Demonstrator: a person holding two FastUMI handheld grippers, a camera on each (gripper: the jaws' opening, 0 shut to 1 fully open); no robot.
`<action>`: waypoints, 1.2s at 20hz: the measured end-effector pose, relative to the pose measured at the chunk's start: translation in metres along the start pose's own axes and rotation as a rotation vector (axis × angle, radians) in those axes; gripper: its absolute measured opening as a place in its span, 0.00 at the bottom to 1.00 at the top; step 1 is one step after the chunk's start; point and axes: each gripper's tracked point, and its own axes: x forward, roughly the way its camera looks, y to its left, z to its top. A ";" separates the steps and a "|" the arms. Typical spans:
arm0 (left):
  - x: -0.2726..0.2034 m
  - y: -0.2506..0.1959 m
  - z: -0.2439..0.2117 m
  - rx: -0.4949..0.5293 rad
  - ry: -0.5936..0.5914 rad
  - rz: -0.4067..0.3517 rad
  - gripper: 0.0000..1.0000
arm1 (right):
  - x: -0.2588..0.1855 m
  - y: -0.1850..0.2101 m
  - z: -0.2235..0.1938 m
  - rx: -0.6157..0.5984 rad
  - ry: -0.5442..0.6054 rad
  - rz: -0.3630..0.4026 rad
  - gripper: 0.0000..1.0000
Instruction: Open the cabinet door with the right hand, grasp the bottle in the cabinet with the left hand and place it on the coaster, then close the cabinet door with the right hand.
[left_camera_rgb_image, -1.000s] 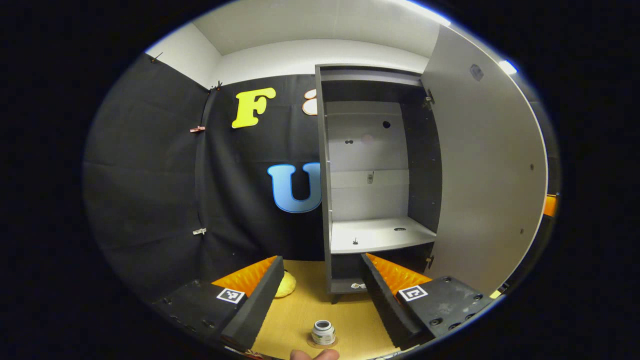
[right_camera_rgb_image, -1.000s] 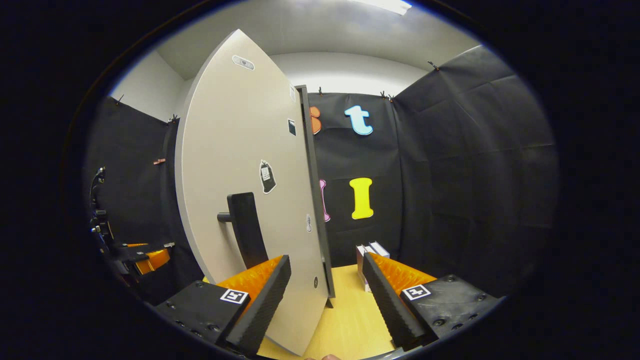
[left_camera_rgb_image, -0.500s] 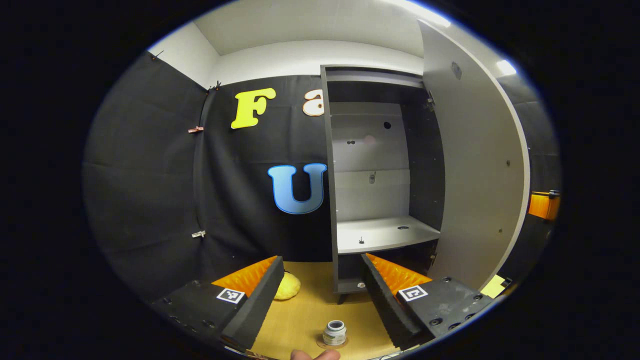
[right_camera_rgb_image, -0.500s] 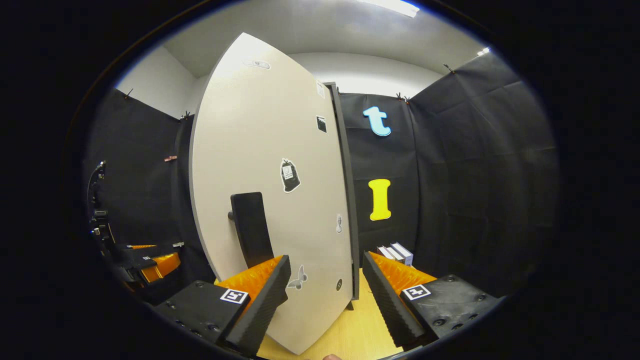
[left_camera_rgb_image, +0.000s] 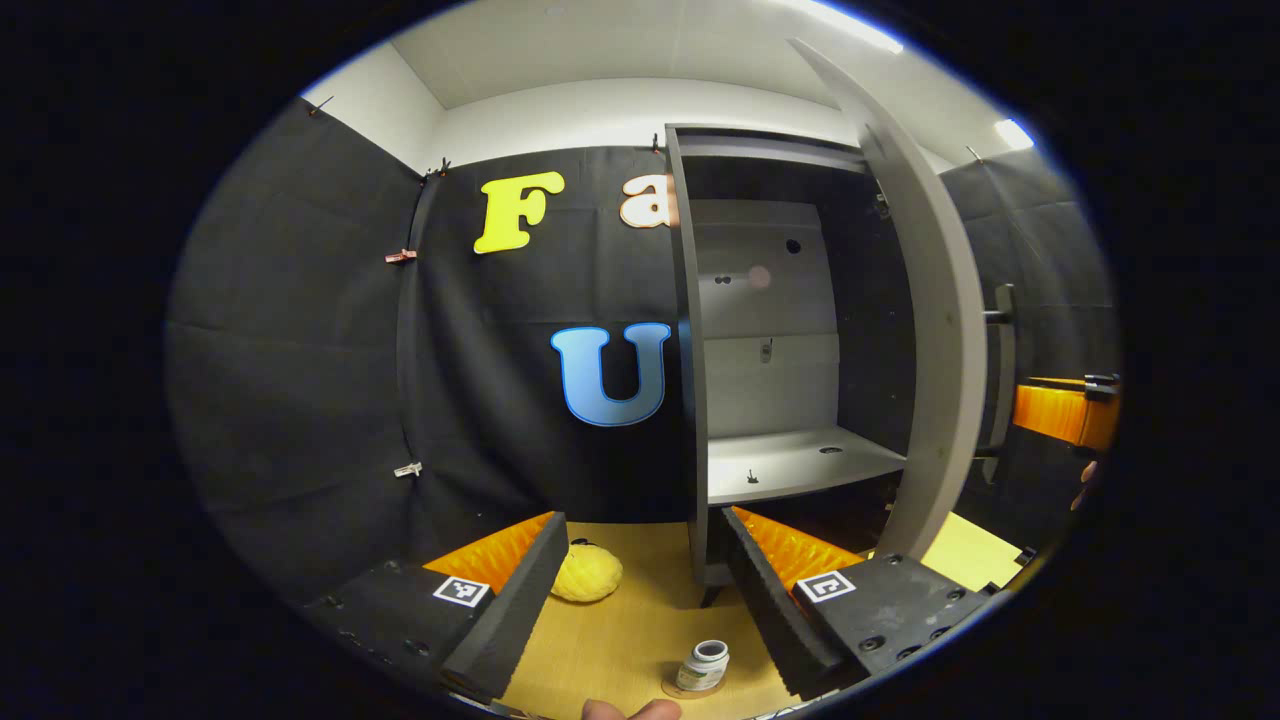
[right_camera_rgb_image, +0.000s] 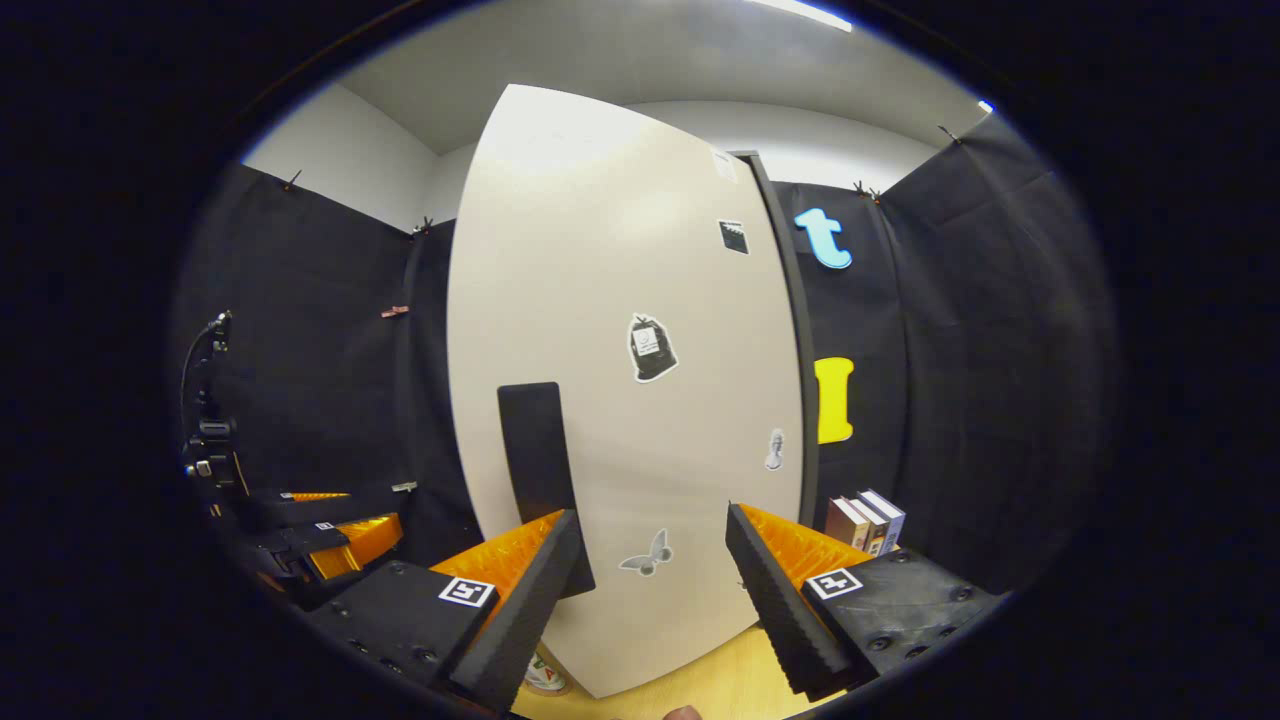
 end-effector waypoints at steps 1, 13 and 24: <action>0.001 0.003 -0.001 -0.005 0.000 0.002 0.96 | 0.002 0.004 0.001 -0.010 -0.007 0.007 0.97; 0.005 0.016 -0.006 -0.025 0.004 -0.017 0.96 | 0.004 0.018 -0.011 -0.064 0.004 -0.040 0.98; 0.002 0.015 -0.003 -0.035 -0.011 -0.026 0.96 | 0.002 -0.003 -0.015 -0.086 0.024 -0.137 0.98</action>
